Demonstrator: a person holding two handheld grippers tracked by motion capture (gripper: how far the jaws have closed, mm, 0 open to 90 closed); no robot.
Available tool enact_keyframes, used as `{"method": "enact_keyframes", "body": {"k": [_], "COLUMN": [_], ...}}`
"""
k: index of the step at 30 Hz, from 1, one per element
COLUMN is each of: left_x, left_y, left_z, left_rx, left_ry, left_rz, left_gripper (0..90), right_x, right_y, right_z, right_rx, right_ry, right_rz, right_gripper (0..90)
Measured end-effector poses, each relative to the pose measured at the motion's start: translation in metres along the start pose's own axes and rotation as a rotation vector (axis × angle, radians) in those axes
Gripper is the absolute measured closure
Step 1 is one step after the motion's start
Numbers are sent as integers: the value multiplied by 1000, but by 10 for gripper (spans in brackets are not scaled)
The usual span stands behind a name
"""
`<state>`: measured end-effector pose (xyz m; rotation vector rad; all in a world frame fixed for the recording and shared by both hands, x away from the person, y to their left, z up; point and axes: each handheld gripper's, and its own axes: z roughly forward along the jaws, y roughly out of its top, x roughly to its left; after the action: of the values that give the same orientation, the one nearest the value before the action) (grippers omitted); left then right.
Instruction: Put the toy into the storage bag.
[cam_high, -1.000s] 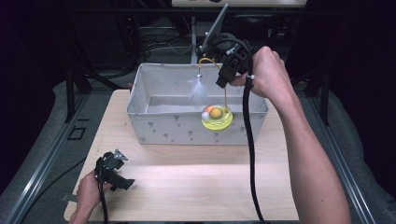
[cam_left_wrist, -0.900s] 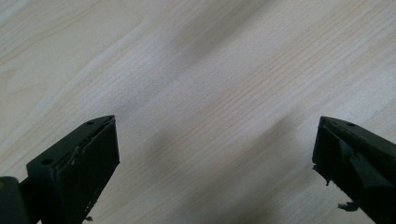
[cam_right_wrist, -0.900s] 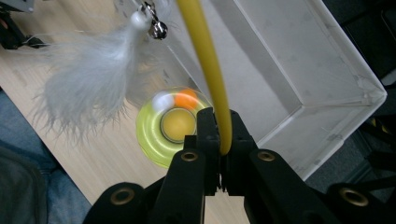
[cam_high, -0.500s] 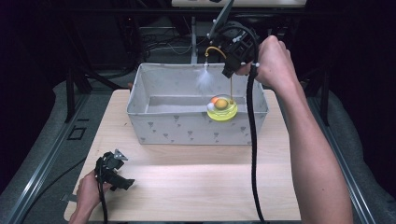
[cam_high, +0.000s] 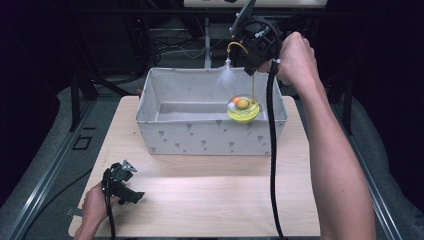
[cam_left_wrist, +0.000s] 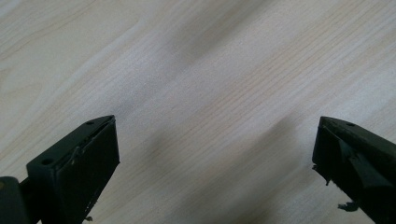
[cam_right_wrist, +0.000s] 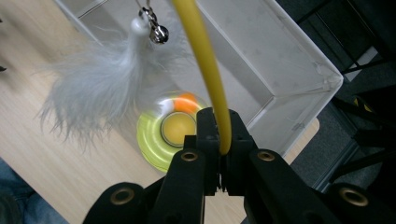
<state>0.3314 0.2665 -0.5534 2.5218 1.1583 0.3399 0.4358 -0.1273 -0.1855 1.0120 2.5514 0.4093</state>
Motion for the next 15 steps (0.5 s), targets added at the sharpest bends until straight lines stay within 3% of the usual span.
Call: {"method": "enact_keyframes", "body": {"k": [15], "left_x": [-1], "left_y": [0], "left_z": [-1], "left_rx": [-5], "left_ry": [6], "left_rz": [1], "left_gripper": [6], "right_x": [-24], "right_y": [3], "right_z": [5], "right_rx": [-33], "right_ry": [-46], "right_rz": [90], "right_gripper": [882]}}
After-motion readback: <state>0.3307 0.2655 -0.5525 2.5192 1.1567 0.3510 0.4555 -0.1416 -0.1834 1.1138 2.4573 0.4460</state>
